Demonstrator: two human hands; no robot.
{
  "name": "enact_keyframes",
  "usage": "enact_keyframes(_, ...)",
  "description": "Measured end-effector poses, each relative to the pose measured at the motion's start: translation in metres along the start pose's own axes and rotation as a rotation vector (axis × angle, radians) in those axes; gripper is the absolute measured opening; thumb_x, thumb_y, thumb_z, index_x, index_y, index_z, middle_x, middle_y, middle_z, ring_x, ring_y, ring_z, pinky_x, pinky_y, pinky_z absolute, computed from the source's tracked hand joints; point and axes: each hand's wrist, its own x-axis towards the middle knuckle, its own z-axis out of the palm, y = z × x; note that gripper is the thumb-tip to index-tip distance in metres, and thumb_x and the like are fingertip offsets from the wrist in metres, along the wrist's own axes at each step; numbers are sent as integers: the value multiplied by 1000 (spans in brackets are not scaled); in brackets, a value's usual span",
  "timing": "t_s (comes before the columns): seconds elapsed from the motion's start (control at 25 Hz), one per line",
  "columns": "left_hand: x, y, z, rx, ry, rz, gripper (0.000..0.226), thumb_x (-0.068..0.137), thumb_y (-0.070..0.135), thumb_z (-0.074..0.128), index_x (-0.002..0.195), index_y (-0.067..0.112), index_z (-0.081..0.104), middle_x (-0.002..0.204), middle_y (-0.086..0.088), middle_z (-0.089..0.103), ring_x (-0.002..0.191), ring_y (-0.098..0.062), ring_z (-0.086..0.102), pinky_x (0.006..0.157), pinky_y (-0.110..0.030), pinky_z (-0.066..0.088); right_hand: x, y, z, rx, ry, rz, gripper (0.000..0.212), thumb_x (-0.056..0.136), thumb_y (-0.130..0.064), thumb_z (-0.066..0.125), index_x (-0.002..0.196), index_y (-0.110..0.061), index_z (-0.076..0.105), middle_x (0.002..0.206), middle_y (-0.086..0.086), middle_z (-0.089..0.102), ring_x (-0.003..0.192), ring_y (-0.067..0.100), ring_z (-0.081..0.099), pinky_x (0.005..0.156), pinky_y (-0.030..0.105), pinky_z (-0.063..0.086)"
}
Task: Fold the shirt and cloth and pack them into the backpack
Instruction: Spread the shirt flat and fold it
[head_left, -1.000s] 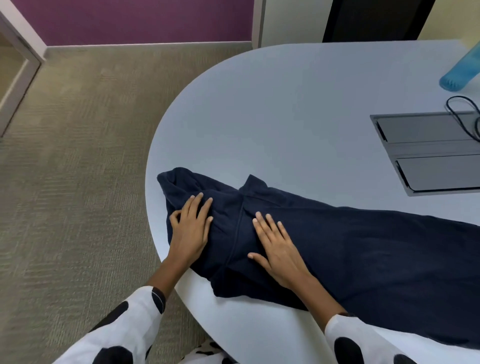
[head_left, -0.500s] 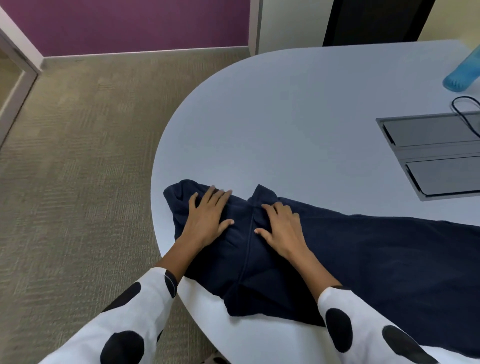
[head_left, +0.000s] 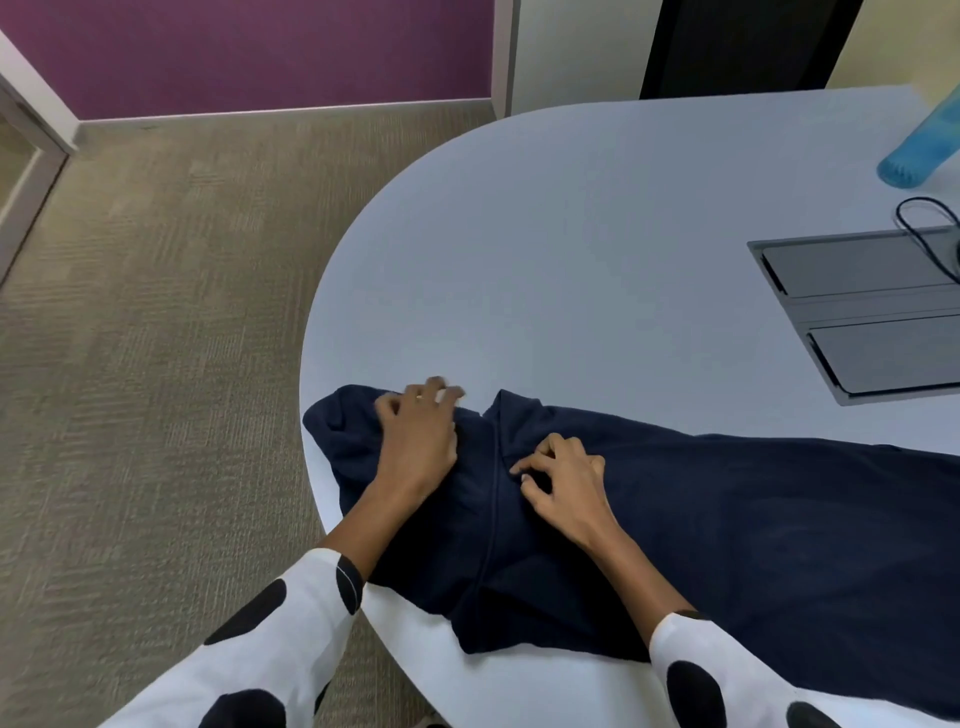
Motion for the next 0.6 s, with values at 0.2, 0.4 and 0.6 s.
enact_keyframes(0.2,27,42,16,-691,-228,-159,43,97,10,41,139,22,41,134,-2,50,92,-19,63,92,-38,49,-2,-9,-10,216,-57,70,16,77,-31,53,75,-27,68,80,-11,59,81,4,54,89,34,32)
enact_keyframes(0.4,55,51,28,-1023,-222,-850,33,80,39,73,78,6,69,64,-6,66,54,-16,56,62,-31,52,-2,-1,-21,430,-147,172,10,70,-17,53,70,-26,57,65,-11,57,63,1,50,88,34,41)
enact_keyframes(0.6,36,48,23,-1077,-109,-939,17,81,12,70,65,9,65,61,-7,64,47,-12,51,47,-23,43,1,8,-28,481,34,134,26,75,-3,59,85,-27,61,85,-12,64,77,5,57,76,21,45)
